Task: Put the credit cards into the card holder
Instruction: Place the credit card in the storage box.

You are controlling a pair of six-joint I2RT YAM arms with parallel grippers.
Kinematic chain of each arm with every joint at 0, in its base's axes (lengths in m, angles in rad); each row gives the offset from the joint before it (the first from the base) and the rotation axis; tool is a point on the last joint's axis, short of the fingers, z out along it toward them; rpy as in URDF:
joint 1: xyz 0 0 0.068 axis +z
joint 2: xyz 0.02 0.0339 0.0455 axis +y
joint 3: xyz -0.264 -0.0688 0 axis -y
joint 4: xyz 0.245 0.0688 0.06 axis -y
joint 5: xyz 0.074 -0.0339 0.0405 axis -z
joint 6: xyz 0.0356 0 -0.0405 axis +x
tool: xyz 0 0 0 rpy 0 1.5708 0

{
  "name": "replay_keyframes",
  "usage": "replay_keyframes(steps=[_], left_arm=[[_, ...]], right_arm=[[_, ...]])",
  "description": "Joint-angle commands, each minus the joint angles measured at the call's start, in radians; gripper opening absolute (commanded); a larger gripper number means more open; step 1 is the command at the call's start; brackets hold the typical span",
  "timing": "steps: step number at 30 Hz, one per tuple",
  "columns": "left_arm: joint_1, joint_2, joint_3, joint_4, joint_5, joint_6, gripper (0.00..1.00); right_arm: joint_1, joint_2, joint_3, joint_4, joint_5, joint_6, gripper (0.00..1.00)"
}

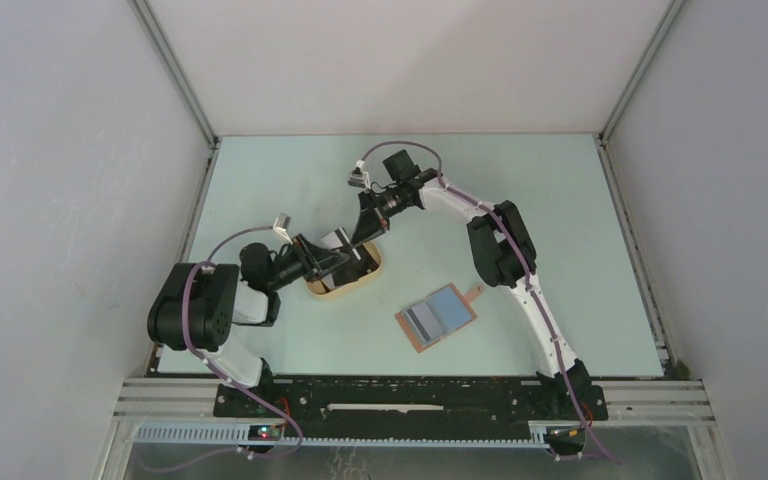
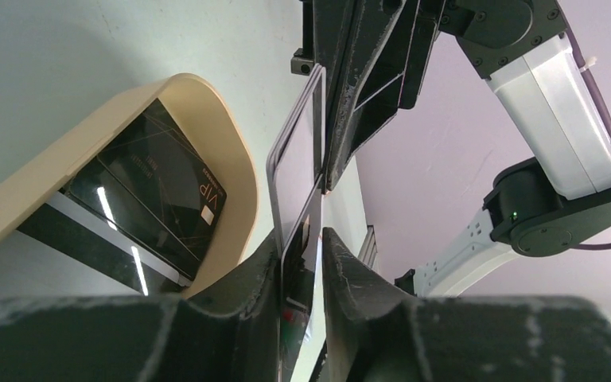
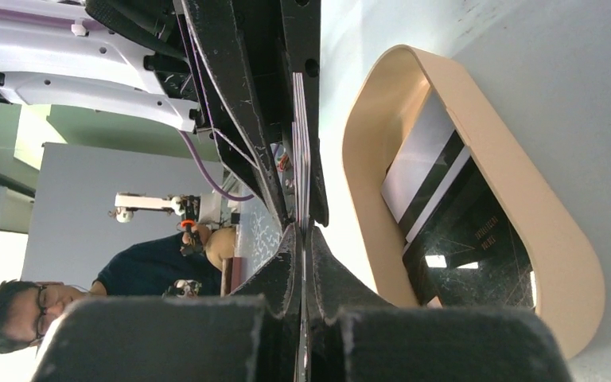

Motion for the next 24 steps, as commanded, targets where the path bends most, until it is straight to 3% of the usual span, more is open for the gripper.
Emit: replay_keyframes(steps=[1,13,24], left_arm=[[0.011,-0.023,0.022,-0.003,-0.023,0.022,0.25],[0.014,-0.012,0.006,0.031,-0.013,0.004,0.24],[0.022,0.006,-0.017,0.096,-0.008,-0.027,0.14]], right_arm=[[-0.014,-0.057,-0.005,0.036,0.036,0.029,0.00],[-0.040,-0.059,-0.005,0.083,0.048,0.070,0.00],[-0.067,-0.061,0.000,0.075,0.071,0.059,0.00]])
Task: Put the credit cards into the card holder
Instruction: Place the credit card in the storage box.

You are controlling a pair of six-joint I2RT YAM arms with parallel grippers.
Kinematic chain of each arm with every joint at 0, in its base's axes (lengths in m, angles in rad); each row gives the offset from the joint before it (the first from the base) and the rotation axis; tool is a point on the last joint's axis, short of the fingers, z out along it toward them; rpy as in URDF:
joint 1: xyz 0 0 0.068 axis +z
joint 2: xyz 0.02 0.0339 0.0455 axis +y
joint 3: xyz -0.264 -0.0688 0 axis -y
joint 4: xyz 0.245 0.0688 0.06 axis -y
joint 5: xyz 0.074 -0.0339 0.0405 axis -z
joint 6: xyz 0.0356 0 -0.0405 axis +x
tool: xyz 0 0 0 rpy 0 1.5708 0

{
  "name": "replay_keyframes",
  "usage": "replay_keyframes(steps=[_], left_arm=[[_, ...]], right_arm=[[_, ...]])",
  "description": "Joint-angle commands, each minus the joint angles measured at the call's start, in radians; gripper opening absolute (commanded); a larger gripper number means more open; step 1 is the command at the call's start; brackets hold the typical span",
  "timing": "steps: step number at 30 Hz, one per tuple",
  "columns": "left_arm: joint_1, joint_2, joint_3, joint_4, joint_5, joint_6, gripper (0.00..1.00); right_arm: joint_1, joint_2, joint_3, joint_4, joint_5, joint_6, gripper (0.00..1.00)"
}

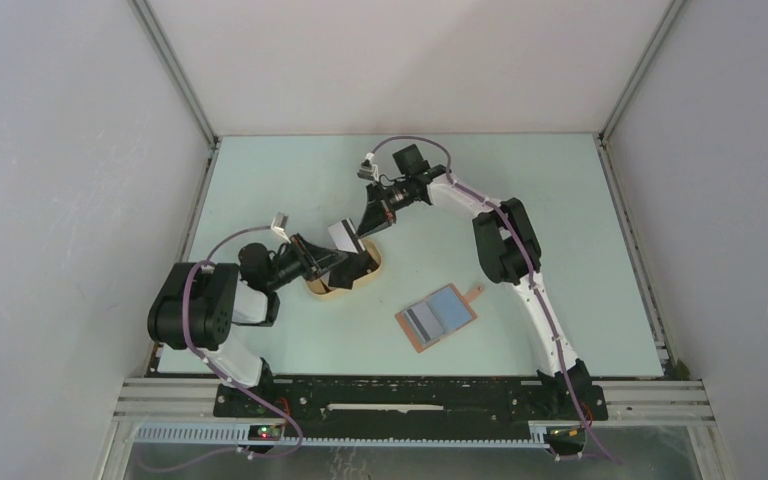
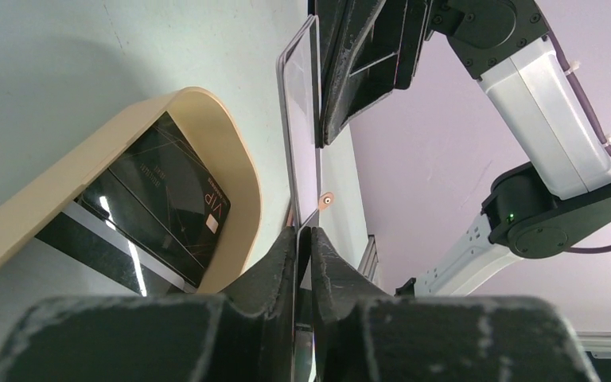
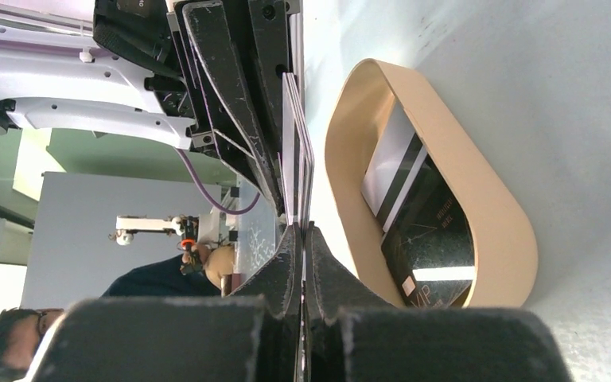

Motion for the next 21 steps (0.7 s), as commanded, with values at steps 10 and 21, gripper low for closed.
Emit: replay_keyframes(steps=[10,21], left_arm=[[0.012,-0.031,-0.046,0.105,0.019,-0.022,0.06],[0.014,-0.022,-0.074,0.114,0.017,-0.017,0.05]], right_arm=[[-0.036,-0.062,0.019,-0.039,0.062,-0.071,0.00],[-0.041,-0.074,0.012,-0.012,0.017,-0.038,0.00]])
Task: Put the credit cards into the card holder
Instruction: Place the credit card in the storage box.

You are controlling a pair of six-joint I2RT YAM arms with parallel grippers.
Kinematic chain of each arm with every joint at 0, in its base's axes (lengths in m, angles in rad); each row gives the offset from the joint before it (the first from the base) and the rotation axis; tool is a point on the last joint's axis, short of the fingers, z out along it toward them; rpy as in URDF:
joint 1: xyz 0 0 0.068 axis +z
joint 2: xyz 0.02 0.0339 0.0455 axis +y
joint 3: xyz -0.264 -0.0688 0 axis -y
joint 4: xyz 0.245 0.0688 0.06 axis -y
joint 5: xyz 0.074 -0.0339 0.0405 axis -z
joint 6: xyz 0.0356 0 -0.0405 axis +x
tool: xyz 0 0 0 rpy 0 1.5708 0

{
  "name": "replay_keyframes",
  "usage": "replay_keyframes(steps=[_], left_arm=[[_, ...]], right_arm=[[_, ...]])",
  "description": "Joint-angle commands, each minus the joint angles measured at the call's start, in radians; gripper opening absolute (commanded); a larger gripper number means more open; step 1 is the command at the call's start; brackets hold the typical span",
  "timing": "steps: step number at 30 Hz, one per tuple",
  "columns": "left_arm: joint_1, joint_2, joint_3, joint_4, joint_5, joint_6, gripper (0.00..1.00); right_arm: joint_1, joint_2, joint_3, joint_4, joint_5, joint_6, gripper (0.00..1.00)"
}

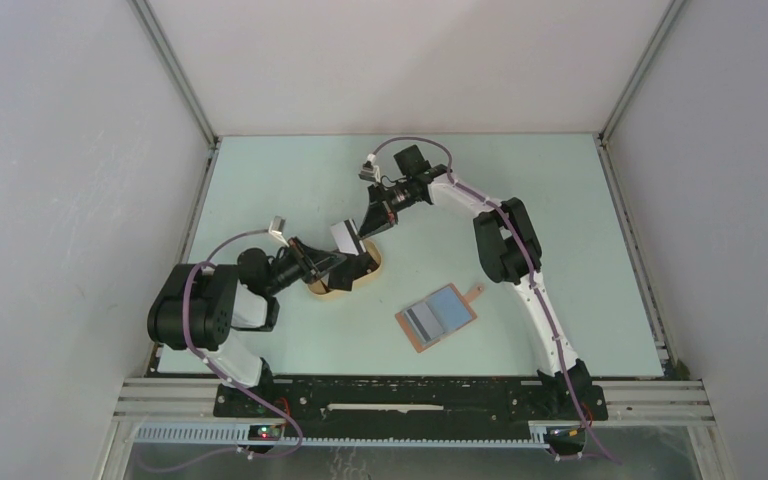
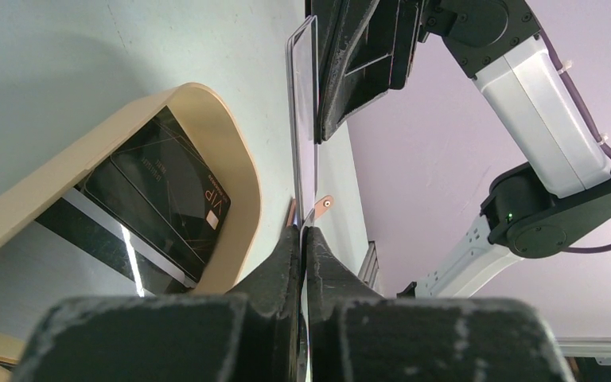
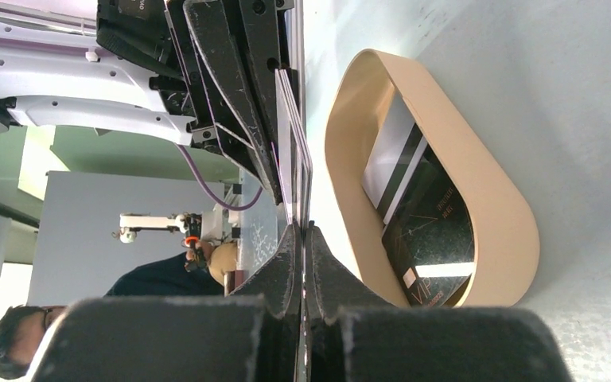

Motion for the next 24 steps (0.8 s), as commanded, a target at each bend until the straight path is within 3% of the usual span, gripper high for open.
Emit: replay_keyframes(steps=[1,24], left_arm=[[0.010,-0.019,-0.037,0.057,0.037,-0.007,0.05],[0.009,0.010,-0.076,0.141,0.048,-0.038,0.06]], right_arm=[[-0.031,-0.074,0.010,0.035,0.017,-0.003,0.00],[-0.058,-0.086,-0.011,0.062,0.044,0.014,0.00]])
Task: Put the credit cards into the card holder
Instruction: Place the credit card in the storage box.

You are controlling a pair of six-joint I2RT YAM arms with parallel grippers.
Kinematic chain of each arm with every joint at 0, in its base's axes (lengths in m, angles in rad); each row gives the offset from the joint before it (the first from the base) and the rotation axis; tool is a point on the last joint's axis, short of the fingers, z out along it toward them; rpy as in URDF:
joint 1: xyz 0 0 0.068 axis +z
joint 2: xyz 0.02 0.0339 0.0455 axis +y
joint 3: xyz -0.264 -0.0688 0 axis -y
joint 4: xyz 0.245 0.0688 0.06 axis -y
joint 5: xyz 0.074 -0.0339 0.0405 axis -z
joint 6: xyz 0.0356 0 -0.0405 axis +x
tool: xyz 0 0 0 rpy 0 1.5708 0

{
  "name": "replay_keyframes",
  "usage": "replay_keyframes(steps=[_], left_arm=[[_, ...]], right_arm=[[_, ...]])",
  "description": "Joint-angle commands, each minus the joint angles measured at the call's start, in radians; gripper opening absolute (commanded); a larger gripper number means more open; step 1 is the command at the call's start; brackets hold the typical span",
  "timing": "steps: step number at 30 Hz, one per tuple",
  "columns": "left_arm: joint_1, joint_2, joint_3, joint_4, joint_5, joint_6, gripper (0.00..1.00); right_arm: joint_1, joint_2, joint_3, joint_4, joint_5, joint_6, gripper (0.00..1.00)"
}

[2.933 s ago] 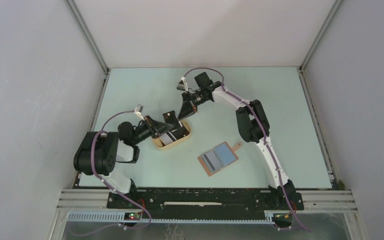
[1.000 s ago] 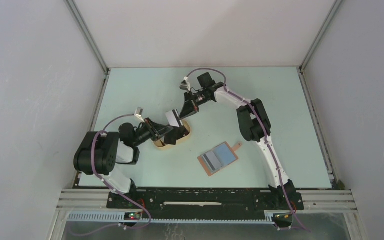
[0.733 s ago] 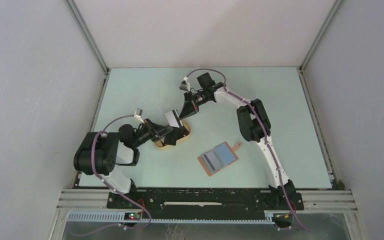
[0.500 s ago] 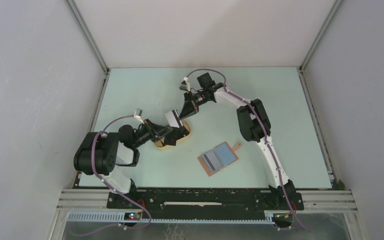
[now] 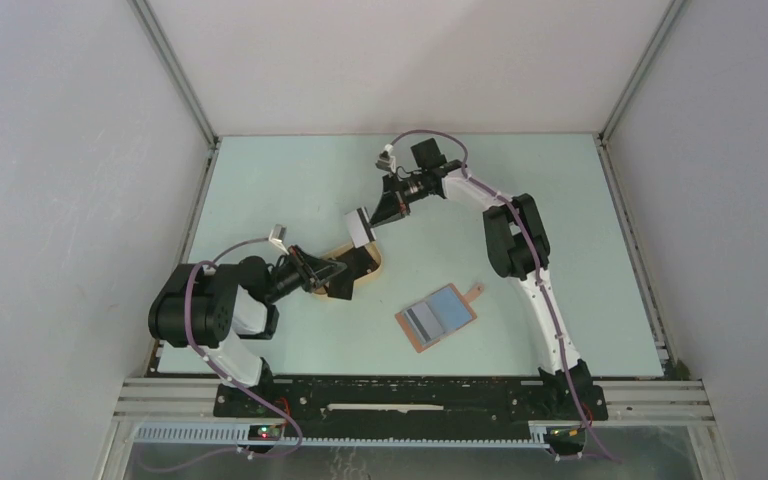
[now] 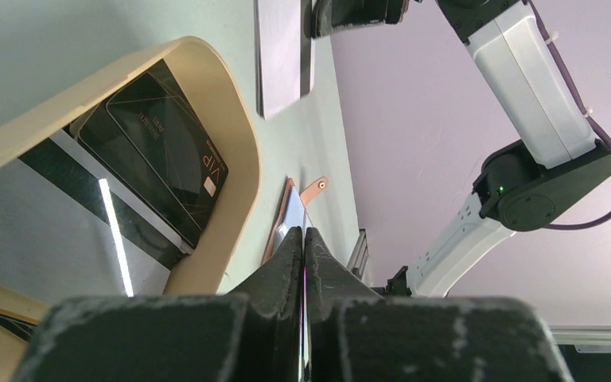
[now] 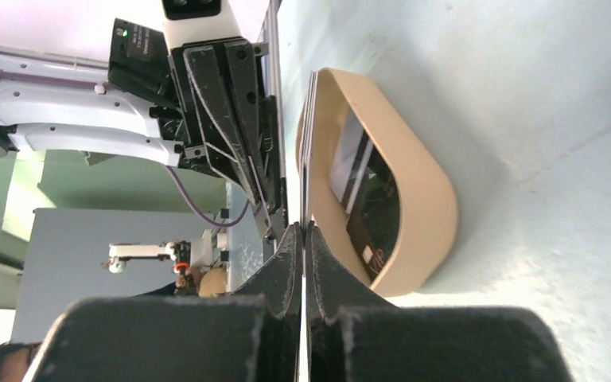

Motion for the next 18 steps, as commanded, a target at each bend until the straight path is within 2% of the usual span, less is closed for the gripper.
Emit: replay_keyframes(steps=[1,11,14,18], left_arm=[[0.006,-0.012,-0.016,0.068,0.022,-0.005,0.05],[0.006,-0.190,-0.032,0.038,-0.014,-0.014,0.02],[0.006,-0.281,-0.034,-0.033,-0.033,0.016,0.02],[0.006,-0.444,-0.028,-0.220,-0.070,0.101,0.02]], right_arm=[[-0.008,-0.083,0.007,-0.015,0.029,-0.043,0.00],[0.022,-0.087,0.021,-0.163,0.112,-0.207,0.00],[0.043,-0.087,0.039,-0.232,0.138,-0.260,0.00],[0.072,-0.091,0.043,-0.288,0.191,-0.313,0.00]])
